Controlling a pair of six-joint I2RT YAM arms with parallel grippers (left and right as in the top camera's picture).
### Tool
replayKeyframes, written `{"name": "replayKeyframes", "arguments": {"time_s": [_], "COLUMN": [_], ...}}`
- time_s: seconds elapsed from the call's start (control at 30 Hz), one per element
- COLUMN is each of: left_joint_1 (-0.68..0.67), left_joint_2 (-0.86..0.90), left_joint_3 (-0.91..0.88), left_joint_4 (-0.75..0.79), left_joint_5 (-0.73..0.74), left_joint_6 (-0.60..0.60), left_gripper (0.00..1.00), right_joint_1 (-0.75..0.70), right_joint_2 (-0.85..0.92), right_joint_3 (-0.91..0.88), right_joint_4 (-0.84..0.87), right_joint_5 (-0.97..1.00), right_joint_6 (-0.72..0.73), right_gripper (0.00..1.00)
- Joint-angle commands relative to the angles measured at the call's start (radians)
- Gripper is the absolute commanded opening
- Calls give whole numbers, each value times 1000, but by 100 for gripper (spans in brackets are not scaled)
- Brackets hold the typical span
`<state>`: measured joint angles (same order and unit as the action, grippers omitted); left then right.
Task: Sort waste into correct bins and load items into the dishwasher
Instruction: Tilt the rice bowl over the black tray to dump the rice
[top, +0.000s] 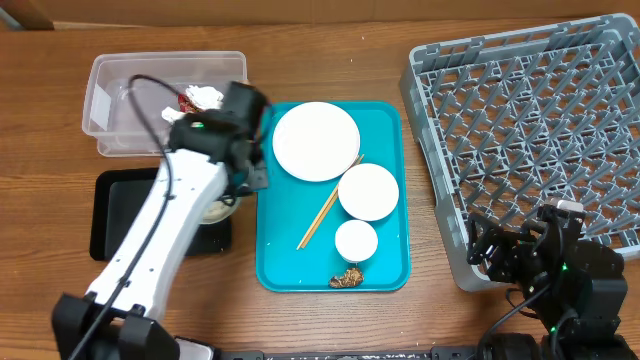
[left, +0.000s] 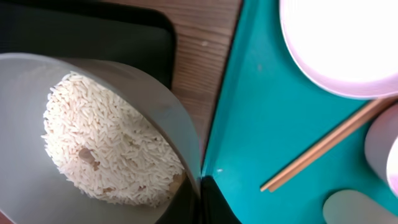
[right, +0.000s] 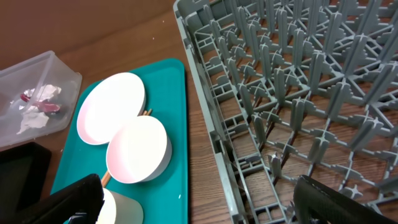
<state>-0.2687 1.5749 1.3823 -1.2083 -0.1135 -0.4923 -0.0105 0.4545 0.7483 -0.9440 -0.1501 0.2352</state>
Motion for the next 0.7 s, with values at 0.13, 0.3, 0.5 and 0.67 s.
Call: {"name": "replayKeyframes", "arguments": {"time_s": [0.13, 0.3, 0.5, 0.67], "left_joint_1": [216, 371, 554, 664], "left_joint_2": [-11, -11, -9, -9], "left_joint_3": [-102, -164, -229, -274], "left_joint_4": [114, 167, 208, 215], "left_joint_5": [324, 565, 919, 1143], "left_joint_6": [234, 372, 549, 655], "left_gripper": [4, 4, 4, 4], "right_joint_1": [4, 4, 4, 4], "right_joint_2": [-2, -2, -2, -2], "right_joint_3": [25, 26, 25, 25], "right_joint_4": [2, 2, 2, 2], "right_joint_5": [-1, -1, -1, -1], "right_joint_6": [2, 2, 2, 2], "right_gripper": [100, 100, 100, 100]}}
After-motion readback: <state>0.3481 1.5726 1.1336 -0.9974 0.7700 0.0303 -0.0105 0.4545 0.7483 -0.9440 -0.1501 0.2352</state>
